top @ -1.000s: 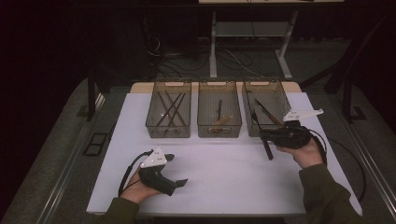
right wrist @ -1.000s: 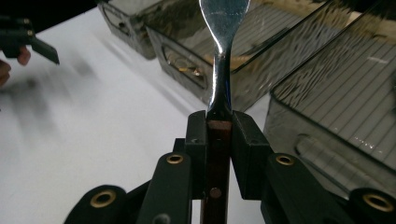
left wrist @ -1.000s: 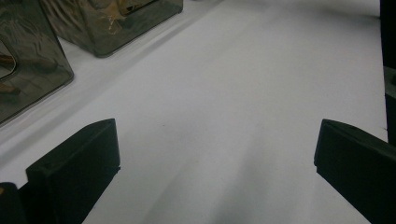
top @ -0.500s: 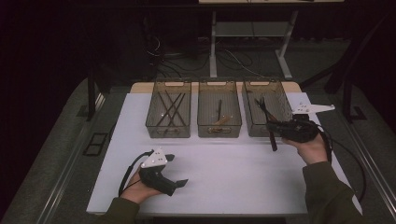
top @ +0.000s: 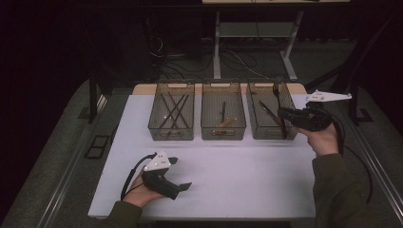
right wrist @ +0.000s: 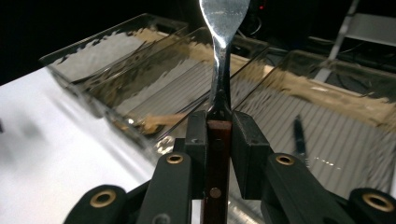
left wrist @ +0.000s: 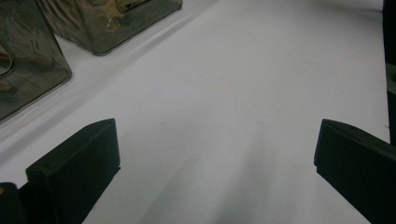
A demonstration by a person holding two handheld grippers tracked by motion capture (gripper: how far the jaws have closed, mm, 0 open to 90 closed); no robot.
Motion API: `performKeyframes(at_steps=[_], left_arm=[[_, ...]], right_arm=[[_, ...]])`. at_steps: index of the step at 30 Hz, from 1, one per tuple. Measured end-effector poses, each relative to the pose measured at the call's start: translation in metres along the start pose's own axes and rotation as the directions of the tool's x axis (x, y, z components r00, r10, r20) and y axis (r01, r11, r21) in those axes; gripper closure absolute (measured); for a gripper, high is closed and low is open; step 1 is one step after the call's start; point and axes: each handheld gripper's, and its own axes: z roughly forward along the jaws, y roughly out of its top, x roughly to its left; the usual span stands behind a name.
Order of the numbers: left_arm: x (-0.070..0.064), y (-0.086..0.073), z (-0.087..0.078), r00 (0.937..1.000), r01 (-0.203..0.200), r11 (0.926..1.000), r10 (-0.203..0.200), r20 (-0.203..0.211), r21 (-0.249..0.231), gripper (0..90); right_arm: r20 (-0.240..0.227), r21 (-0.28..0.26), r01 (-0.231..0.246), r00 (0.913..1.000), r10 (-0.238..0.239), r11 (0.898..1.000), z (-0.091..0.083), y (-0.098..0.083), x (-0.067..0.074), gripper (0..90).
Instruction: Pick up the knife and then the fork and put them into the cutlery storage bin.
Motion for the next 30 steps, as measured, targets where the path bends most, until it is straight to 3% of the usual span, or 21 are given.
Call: performKeyframes(at_steps=[7,15,22,30], left_arm=[[0.0,0.0,0.0,1.0,-0.002,1.0,0.002,0.002,0.0,0.0],[0.0,0.001,-0.001,1.0,-0.003,1.0,0.003,-0.002,-0.002,0.0],[-0.001,0.001,-0.001,1.0,-0.005,1.0,0.005,-0.001,-0.006,0.0],[-0.001,0.001,0.0,1.0,-0.006,1.0,0.006,0.001,-0.007,0.0]], right_arm=[[0.06,-0.02,-0.019,0.998,0.021,1.0,0.007,0.018,-0.017,77.2],[0.098,-0.038,-0.082,0.9915,0.086,0.996,0.023,0.023,-0.035,77.2],[0.145,0.019,-0.091,0.9857,0.087,0.996,0.042,0.02,-0.043,77.1],[0.187,0.124,-0.1,0.9796,0.075,0.987,0.061,0.007,-0.049,77.1]])
